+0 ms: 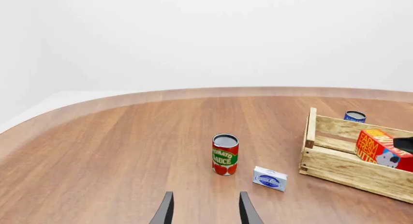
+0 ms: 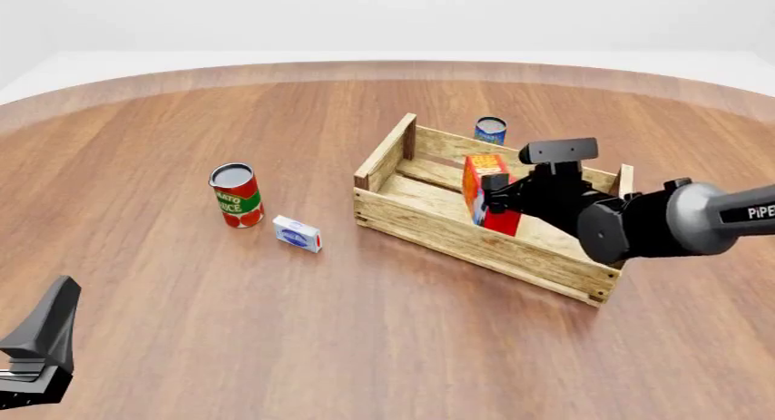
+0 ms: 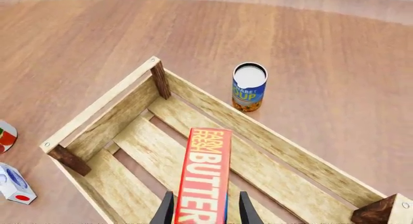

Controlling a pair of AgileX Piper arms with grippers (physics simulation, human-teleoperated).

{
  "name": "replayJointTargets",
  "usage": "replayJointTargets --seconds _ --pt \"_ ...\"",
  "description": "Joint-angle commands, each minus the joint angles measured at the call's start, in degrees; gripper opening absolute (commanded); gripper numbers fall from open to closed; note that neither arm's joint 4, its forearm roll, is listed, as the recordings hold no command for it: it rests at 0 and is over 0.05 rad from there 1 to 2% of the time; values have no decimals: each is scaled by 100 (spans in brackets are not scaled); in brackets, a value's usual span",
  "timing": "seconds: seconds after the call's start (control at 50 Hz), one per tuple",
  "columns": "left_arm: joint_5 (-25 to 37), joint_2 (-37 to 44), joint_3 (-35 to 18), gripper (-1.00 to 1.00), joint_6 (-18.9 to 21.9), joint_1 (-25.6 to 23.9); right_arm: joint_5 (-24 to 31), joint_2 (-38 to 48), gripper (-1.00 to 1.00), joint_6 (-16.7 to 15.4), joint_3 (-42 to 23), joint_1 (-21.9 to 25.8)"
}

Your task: Pick up the butter and put it in the tray.

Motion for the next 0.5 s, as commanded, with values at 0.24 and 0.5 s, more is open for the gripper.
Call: replayJointTargets --seconds 0.24,0.5 --pt "0 0 0 100 0 0 -6 -457 100 8 276 29" --pt "0 0 0 100 0 0 -51 -771 100 2 492 20"
